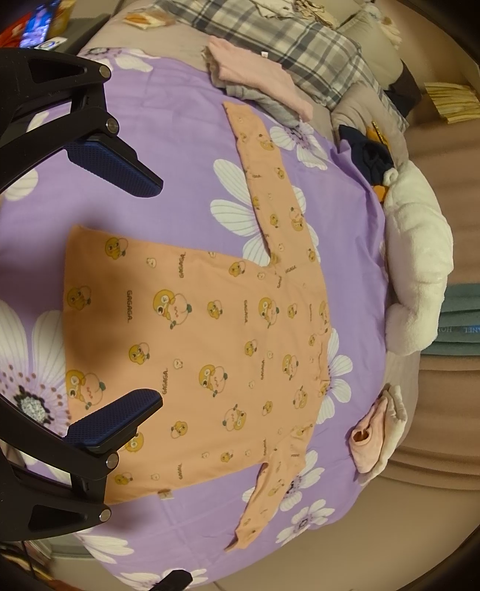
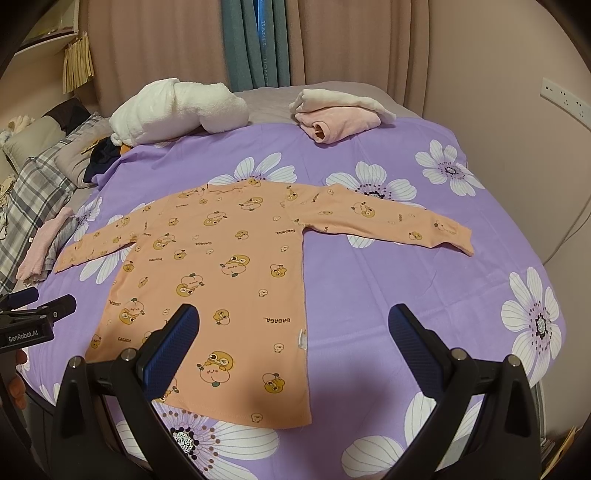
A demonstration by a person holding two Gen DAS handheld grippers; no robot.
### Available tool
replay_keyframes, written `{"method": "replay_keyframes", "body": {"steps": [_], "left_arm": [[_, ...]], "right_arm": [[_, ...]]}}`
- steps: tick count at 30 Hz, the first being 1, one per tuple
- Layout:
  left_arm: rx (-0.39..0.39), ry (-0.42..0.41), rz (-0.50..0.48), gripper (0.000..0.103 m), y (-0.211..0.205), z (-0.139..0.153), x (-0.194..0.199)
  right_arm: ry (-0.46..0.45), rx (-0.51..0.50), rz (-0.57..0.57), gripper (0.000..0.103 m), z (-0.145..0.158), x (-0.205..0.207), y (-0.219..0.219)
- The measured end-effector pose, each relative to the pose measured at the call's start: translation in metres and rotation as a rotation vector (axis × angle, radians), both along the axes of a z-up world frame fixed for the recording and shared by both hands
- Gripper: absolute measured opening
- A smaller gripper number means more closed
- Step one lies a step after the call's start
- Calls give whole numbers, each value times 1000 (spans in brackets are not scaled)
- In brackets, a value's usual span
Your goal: Fold small clothes
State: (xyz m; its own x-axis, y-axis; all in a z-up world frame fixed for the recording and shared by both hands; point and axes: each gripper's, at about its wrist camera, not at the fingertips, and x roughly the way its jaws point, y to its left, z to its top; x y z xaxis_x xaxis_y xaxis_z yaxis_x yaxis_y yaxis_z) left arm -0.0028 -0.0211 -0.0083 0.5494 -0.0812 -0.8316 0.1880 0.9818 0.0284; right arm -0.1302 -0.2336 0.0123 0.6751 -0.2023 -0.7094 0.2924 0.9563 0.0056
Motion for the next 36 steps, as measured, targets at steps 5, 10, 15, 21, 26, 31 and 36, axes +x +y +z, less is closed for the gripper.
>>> {"method": "replay_keyframes", "body": {"steps": [5,10,15,21,26,31,36], "left_arm": [[1,1,0,103,0,0,0],[2,3,-1,103,0,0,-1],[-18,11,-5,103,-2,-2,0],[-126,63,15,103,-6,-15,14],[-238,129,14,103,-14,-31,31],[-340,155,45,103,-18,-45,48],[-404,190,56,103,-21,-57,63]], "right_arm": [[0,1,-1,103,0,0,0],[-1,4,-2,103,0,-2,1],[0,14,-13,103,-2,-3,-3],[-10,73,-27,103,-13,-3,-21],[-38,240,-41,103,-35,2,-55],[-38,312,-158,103,-69,9,-102],[-117,454,-278,102,-94,10,-164]]}}
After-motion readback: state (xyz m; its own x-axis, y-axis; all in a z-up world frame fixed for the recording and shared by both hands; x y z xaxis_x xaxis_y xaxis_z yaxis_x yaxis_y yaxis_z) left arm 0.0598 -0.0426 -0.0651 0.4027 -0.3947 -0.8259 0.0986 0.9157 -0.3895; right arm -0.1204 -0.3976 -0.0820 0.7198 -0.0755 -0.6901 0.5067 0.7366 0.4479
